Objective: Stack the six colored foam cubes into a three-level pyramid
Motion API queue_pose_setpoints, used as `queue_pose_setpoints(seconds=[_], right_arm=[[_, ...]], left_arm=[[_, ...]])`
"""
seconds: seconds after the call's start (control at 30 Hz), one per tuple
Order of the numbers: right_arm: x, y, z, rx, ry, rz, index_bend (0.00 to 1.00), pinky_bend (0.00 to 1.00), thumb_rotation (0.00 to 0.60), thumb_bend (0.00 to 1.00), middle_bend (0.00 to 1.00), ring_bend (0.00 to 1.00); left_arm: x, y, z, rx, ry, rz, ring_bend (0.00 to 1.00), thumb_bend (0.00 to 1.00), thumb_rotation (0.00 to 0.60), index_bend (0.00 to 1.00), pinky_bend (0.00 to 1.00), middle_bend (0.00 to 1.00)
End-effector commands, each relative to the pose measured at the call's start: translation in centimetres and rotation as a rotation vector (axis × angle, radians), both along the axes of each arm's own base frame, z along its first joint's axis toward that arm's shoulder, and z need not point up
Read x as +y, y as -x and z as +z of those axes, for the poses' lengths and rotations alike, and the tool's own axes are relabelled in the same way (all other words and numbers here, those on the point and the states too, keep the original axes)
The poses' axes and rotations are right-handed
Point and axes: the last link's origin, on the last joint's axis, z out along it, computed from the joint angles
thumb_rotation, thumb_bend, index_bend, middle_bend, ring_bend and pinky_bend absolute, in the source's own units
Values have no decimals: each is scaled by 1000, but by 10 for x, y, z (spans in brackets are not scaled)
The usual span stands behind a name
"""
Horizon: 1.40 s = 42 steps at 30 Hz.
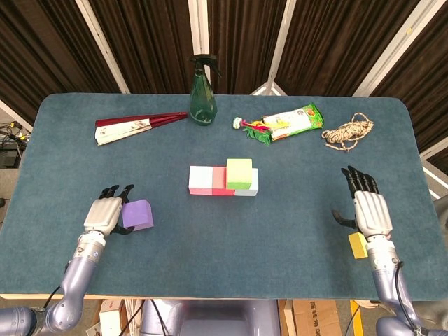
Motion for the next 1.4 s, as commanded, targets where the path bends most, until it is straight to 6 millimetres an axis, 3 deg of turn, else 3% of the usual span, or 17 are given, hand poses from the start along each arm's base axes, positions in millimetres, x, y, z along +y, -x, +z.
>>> queue_pose_setpoints(seconds=[0.03, 0.2, 0.37, 0.5, 0.73, 0.93, 1.1, 1.4], right_arm=[[0, 0, -1, 3, -1, 0, 0, 0, 600, 308, 0, 0], [-1, 2, 0, 2, 5, -5, 0, 0, 600, 309, 0, 0], [-2, 2, 1, 1, 17, -4, 0, 0, 600, 308, 0, 0], [-3, 4, 1, -12, 17, -11, 0, 0, 600, 308, 0, 0], [-5, 4, 2, -26, 24, -14, 0, 0, 600, 308, 0, 0], [-7, 5, 2, -46, 23, -23, 0, 0, 600, 308, 0, 0], [-8, 7, 1, -66, 18, -32, 0, 0, 600, 309, 0, 0], [-11, 10, 3, -108, 19, -55, 0, 0, 600, 308, 0, 0]], left_arm=[[0, -2, 2, -6, -5, -6, 47, 314, 600, 31, 48, 381], [1, -13, 12, -26, -19, -46, 48, 314, 600, 38, 48, 382], [9, -38, 31, -62, -46, -127, 47, 314, 600, 38, 48, 381], [23, -66, 47, -84, -62, -206, 47, 314, 600, 38, 48, 381], [58, -117, 57, -111, -33, -289, 47, 314, 600, 39, 48, 381], [87, -157, 47, -101, -6, -347, 47, 314, 600, 46, 48, 381], [100, -180, 32, -66, 11, -380, 47, 314, 600, 46, 48, 381], [112, -195, 12, -22, 26, -329, 47, 314, 600, 46, 48, 384]])
